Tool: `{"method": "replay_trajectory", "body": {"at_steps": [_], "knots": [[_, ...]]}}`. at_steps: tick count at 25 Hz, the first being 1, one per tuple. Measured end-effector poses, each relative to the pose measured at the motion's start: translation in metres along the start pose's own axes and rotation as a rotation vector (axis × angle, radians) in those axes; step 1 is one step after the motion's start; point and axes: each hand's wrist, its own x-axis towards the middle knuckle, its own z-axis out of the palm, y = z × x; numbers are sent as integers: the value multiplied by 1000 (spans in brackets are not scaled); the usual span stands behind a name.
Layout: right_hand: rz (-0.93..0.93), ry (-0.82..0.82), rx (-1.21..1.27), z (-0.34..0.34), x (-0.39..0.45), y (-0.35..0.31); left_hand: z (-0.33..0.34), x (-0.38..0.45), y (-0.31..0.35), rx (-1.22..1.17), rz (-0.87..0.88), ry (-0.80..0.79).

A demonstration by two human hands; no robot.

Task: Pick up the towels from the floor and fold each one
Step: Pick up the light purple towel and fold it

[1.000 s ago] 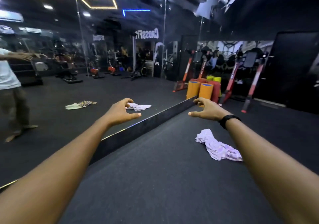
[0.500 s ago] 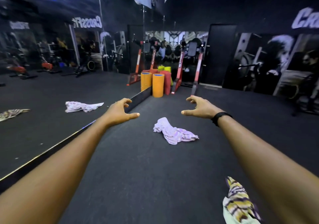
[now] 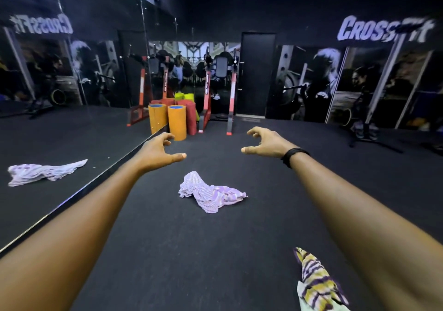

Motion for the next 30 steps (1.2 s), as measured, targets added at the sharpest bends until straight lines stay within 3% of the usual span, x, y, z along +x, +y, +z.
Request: {"method": "replay_trajectory", "body": {"at_steps": [10, 17, 25, 30], "knots": [[111, -4, -15, 29, 196, 16, 21, 220, -58, -29, 42, -111], [109, -15, 7, 51, 368, 99, 82, 381, -99, 15, 31, -114], [107, -137, -5, 54, 578, 181, 128, 572, -129, 51, -79, -137], [99, -193, -3, 98, 686, 222, 172, 666, -180, 44, -160, -154]]}}
